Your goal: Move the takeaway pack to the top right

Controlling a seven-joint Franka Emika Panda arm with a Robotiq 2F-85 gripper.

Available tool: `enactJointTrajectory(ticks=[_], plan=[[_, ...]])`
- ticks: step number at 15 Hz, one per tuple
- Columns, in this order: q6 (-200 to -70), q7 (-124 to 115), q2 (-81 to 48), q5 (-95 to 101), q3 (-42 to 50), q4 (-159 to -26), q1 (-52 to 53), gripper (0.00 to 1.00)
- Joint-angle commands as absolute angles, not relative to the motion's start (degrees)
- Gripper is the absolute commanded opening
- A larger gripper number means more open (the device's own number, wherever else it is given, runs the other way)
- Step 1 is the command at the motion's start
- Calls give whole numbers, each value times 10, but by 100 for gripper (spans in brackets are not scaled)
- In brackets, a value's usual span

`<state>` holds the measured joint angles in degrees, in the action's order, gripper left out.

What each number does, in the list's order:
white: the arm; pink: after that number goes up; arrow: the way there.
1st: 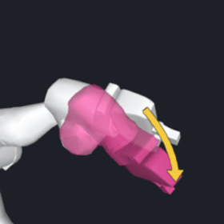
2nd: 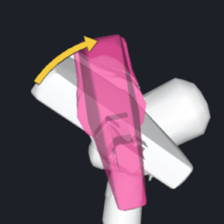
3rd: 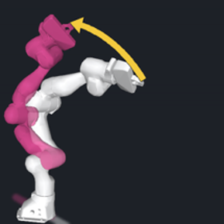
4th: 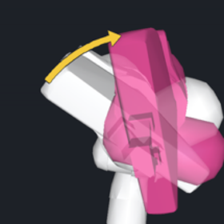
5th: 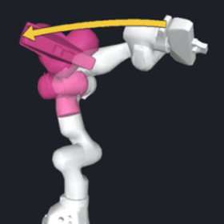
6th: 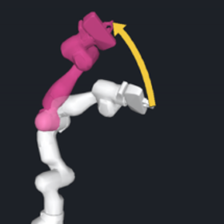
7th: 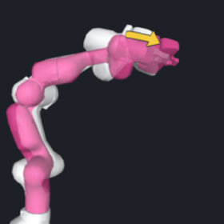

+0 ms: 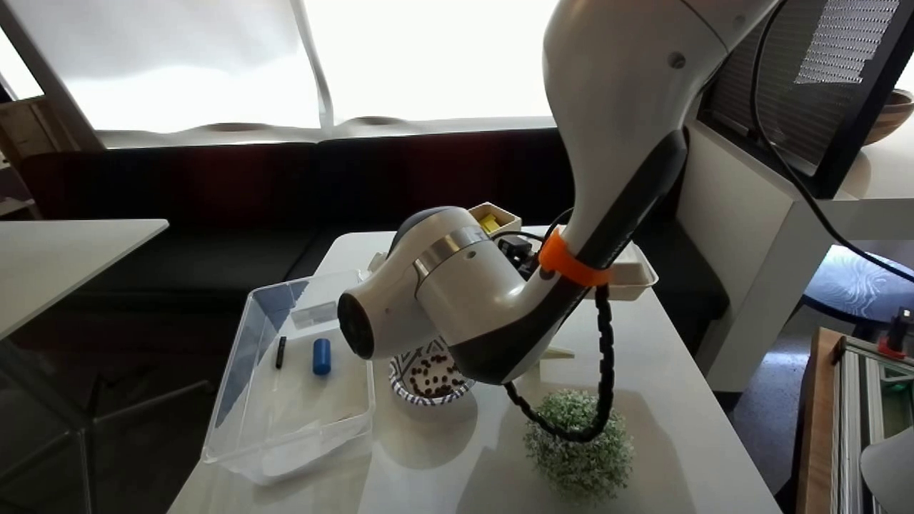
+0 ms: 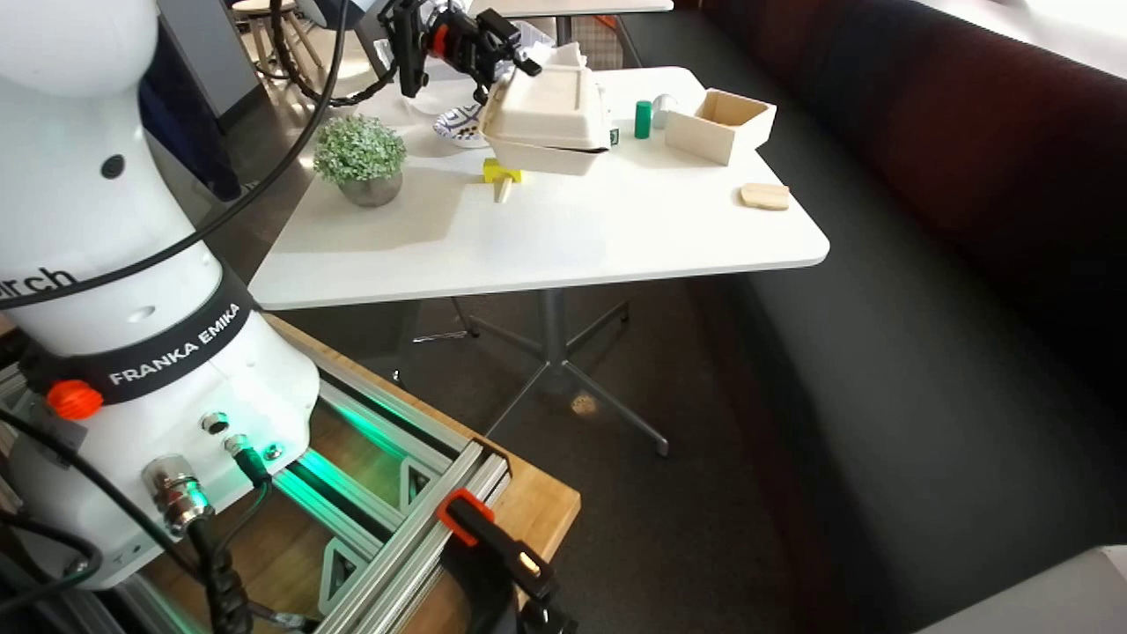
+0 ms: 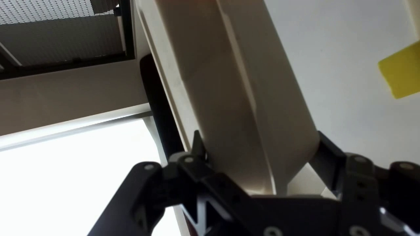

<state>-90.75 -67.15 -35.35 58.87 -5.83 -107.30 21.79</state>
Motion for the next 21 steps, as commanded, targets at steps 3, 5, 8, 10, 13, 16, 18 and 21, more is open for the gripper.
enactJointTrajectory(ticks=[3, 5, 8, 10, 13, 16, 18, 21], plan=[[-903, -673, -335, 652, -73, -1090, 199, 77], [-906, -673, -325, 668, -73, -1100, 192, 77], [-908, -673, -321, 672, -73, -1105, 190, 77], [-938, -646, -314, 713, -71, -1125, 184, 52], [-992, -631, -315, 826, -66, -1123, 171, 52], [-1045, -611, -320, 929, -64, -1104, 150, 52], [-1087, -591, -321, 998, -61, -1095, 131, 52], [-1150, -549, -335, 1089, -59, -1061, 105, 52]])
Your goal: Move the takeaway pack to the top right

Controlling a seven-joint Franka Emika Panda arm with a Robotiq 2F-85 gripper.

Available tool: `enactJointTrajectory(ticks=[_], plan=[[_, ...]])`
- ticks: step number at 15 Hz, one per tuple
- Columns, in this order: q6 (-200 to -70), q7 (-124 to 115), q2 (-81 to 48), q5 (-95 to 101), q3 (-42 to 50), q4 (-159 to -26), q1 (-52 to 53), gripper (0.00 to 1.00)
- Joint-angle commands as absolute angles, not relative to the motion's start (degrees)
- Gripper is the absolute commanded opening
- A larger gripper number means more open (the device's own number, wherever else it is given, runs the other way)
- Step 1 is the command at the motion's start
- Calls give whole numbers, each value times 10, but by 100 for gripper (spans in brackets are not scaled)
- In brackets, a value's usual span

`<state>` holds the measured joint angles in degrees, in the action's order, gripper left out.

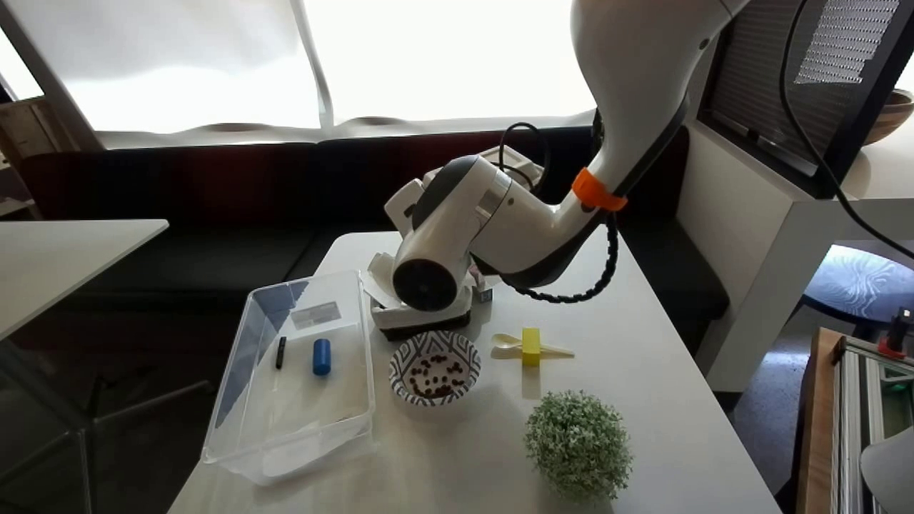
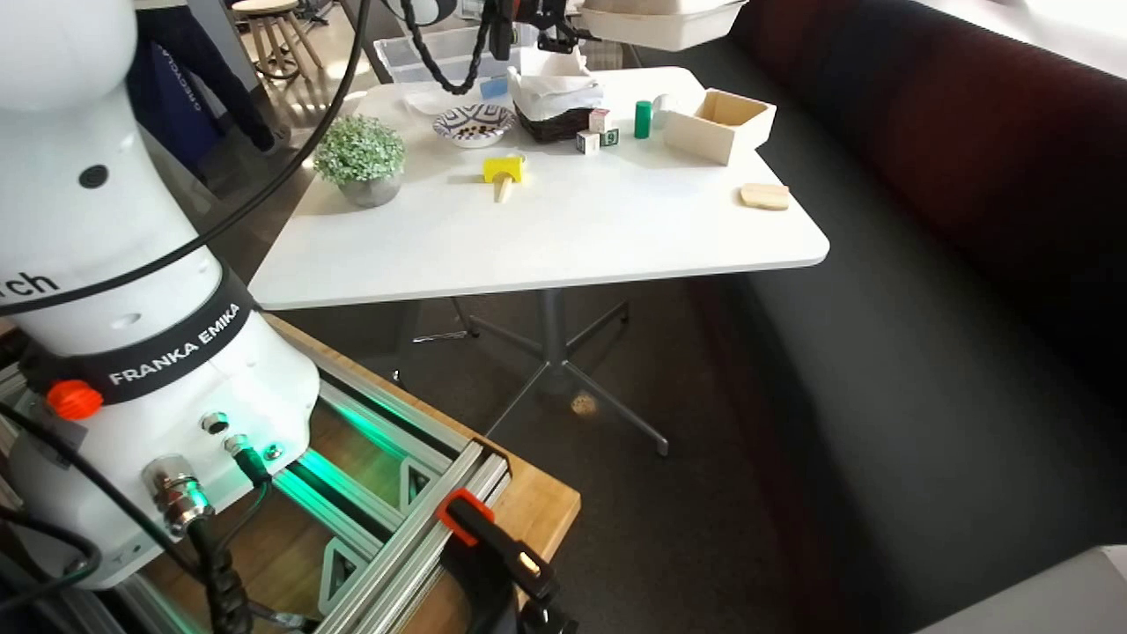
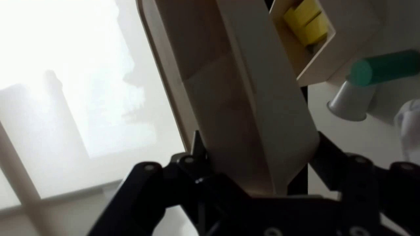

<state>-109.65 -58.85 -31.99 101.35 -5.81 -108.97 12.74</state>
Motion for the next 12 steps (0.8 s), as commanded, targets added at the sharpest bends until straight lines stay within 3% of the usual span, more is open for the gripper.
enactJointTrajectory(ticks=[1, 5, 6, 12], plan=[[-1174, -541, -339, 1119, -59, -1051, 96, 52], [-1288, -531, -362, 1230, -63, -1011, 62, 52], [-1245, -538, -342, 1187, -69, -1036, 66, 77], [-1271, -532, -356, 1215, -72, -1020, 57, 77]])
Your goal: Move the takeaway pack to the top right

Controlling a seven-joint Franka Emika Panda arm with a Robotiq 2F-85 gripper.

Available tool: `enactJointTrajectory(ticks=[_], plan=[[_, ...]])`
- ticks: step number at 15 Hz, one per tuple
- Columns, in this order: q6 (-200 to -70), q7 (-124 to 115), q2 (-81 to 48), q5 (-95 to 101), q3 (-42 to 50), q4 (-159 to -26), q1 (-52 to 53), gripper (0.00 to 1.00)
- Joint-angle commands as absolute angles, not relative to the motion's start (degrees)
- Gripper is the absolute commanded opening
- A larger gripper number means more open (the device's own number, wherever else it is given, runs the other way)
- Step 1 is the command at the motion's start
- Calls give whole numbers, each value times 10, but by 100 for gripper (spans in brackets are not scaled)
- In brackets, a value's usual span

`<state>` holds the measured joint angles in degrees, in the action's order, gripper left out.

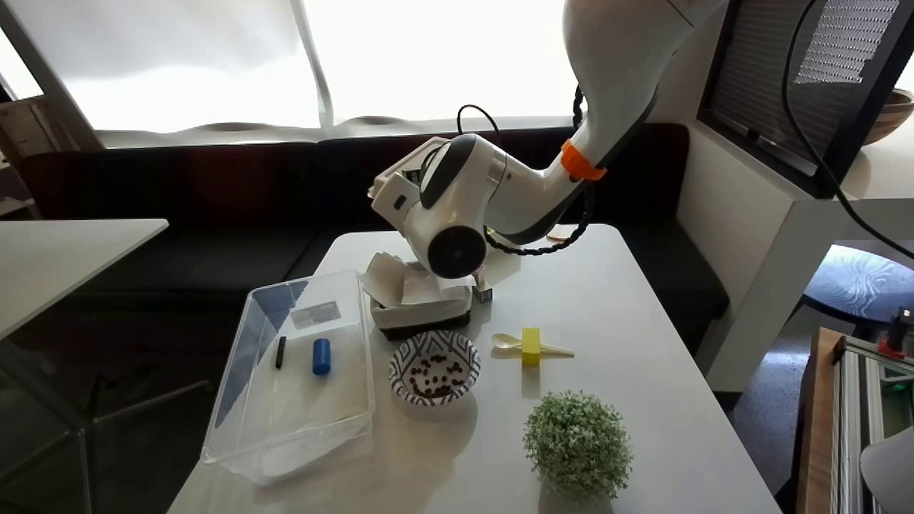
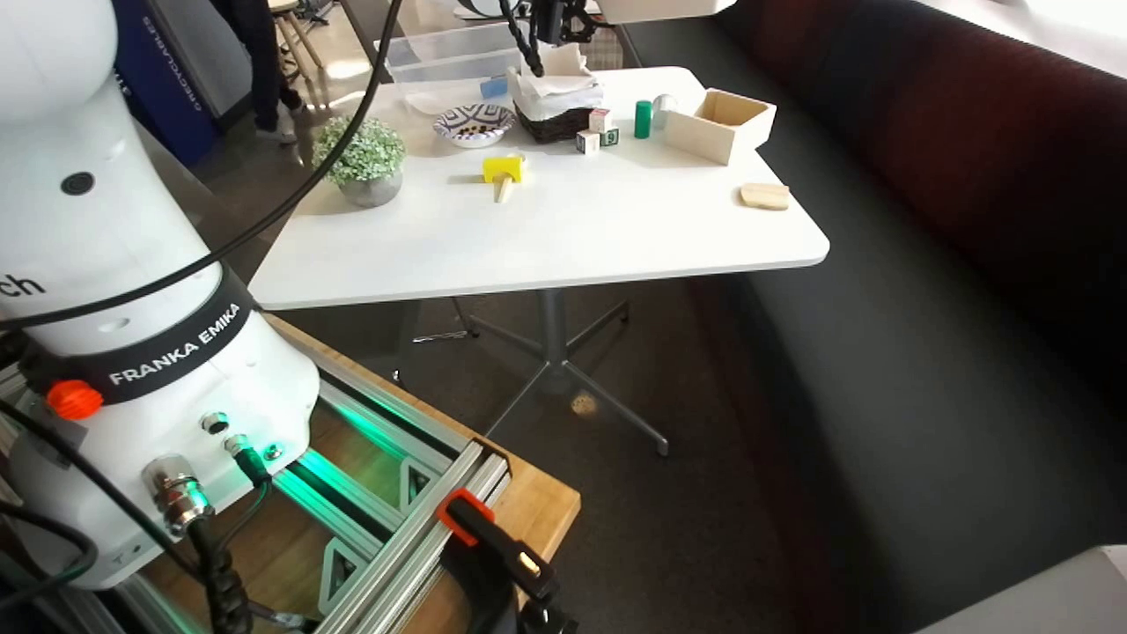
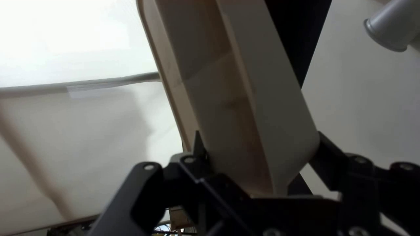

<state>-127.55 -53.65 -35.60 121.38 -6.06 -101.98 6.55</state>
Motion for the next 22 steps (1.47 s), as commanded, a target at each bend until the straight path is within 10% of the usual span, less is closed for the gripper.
enactJointTrajectory(ticks=[1, 2, 22], plan=[[-1271, -532, -356, 1215, -72, -1020, 57, 77], [-1281, -534, -367, 1238, -69, -1008, 56, 52], [-1709, -442, -636, 1443, -88, -569, 1, 52]])
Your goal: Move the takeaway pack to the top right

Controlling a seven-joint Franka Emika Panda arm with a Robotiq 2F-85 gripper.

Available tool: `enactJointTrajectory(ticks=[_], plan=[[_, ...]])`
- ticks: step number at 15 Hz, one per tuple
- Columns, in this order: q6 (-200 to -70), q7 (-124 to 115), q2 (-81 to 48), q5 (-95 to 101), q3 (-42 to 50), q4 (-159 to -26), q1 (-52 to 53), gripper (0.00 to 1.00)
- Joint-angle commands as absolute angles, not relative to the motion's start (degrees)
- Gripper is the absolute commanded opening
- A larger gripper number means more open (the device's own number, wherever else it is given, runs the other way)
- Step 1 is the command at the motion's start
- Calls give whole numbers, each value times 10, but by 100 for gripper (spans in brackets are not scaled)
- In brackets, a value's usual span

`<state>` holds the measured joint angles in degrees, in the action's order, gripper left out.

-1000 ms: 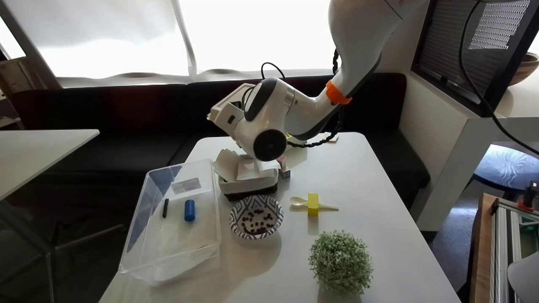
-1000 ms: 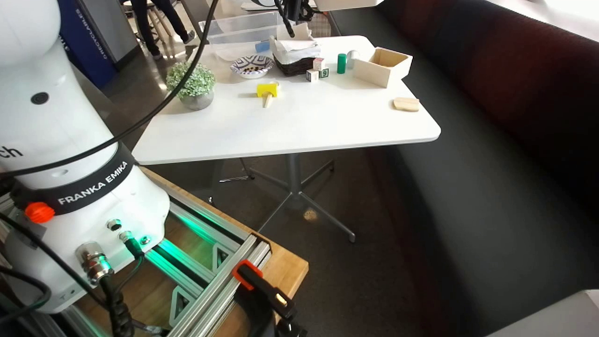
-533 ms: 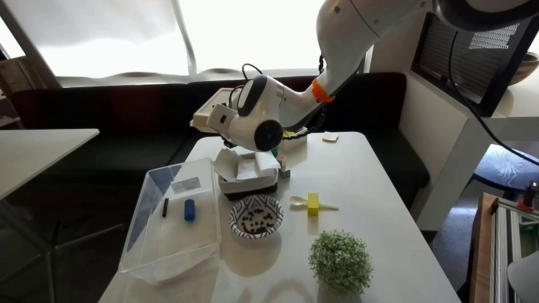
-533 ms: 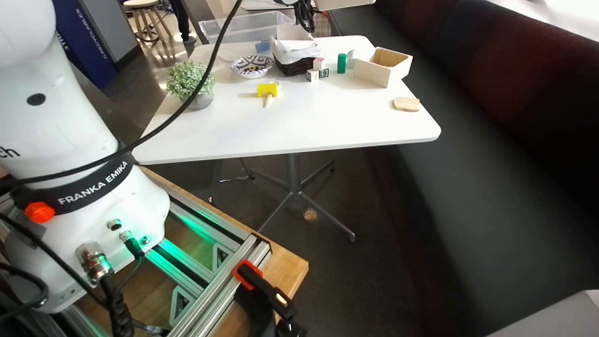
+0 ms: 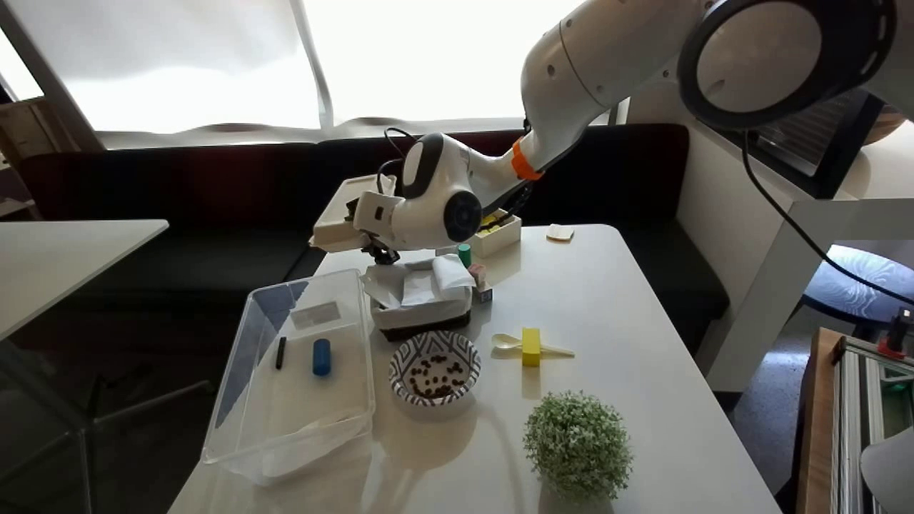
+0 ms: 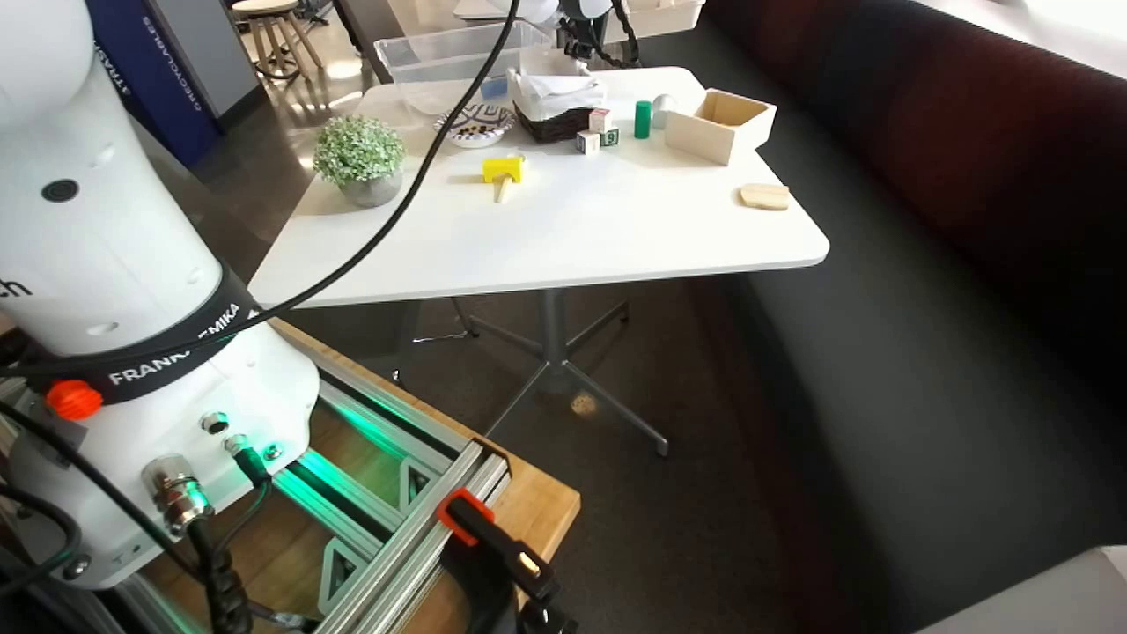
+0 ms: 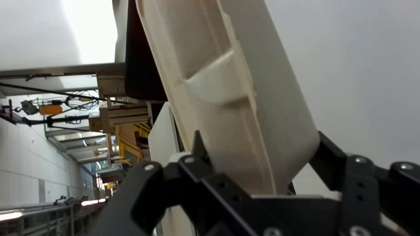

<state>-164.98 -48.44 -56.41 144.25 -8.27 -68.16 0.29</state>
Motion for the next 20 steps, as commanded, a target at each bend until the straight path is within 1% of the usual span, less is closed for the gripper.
enactJointTrajectory(ticks=[1, 4, 7, 14, 20], plan=[[-1722, -433, -650, 1442, -91, -546, -2, 52], [-1747, -423, -680, 1442, -95, -499, -11, 52], [-1753, -436, -687, 1435, -92, -498, -19, 52], [-1815, -436, -705, 1422, -101, -479, -35, 52], [-1825, -444, -708, 1395, -100, -476, -40, 52]])
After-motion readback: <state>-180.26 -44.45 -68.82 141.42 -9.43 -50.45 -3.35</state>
